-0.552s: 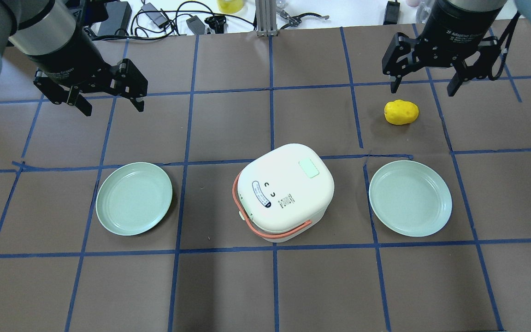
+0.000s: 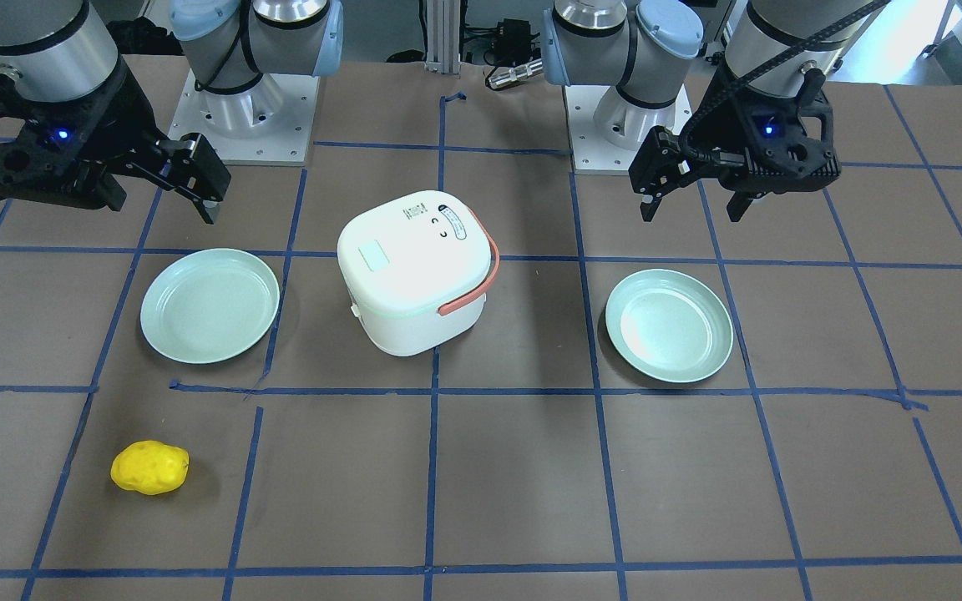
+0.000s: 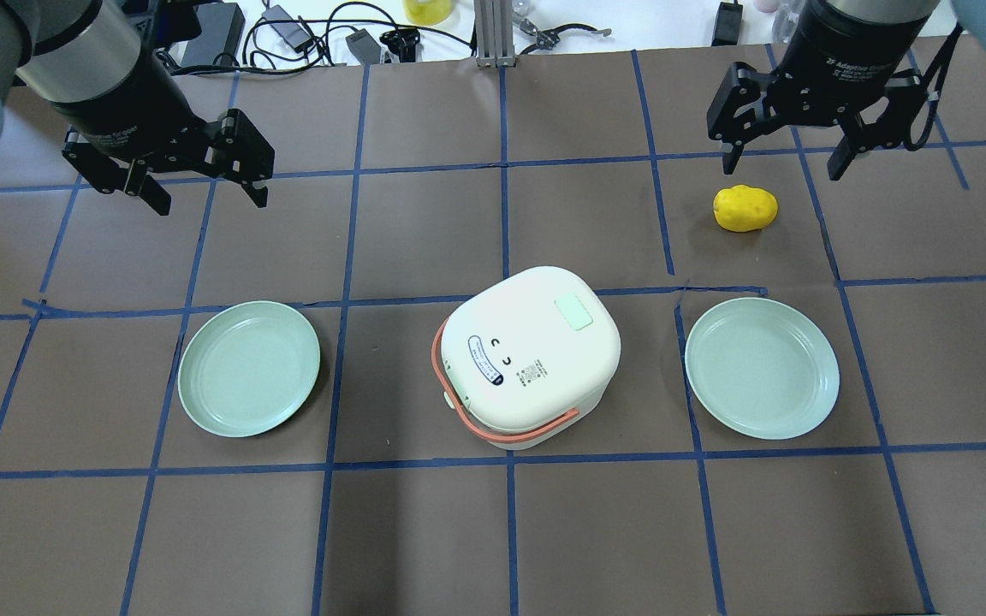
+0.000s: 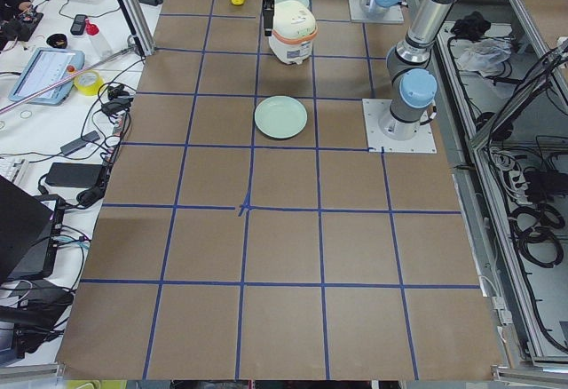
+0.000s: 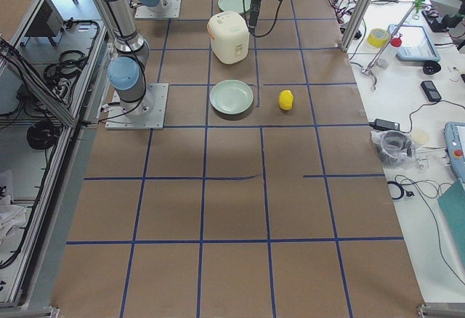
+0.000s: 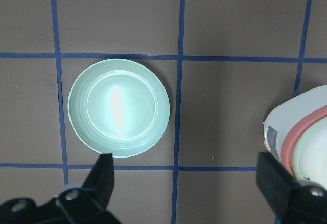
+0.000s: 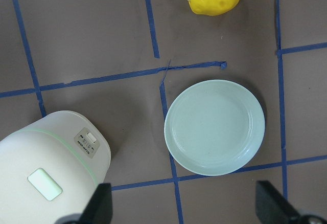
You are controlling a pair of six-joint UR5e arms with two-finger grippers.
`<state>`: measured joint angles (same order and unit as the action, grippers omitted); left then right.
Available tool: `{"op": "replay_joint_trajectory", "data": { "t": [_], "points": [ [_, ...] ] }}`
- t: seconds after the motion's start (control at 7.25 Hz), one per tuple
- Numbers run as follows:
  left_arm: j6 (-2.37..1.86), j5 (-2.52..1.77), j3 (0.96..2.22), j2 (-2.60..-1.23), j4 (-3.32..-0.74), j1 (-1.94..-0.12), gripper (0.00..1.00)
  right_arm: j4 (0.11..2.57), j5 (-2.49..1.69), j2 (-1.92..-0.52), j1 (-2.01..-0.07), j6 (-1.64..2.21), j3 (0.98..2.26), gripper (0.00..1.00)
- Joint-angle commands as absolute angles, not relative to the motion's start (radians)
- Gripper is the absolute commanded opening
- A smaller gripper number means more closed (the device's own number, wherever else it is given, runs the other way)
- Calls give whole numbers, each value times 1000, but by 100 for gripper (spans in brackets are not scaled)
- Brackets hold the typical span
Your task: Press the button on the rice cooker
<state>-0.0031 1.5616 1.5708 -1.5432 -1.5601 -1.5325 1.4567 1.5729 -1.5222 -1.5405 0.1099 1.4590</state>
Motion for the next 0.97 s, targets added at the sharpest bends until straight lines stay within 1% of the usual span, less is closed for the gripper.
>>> {"op": "replay_joint_trajectory", "data": {
  "t": [0.0, 0.83],
  "points": [
    [-3, 1562, 1571, -1543, -1560, -1532, 100, 1457, 1571, -1523, -1542, 110, 1457, 100],
    [-3, 1562, 1571, -1543, -1560, -1532, 100, 1466, 1588, -1517, -1542, 124, 1471, 100]
  ]
}}
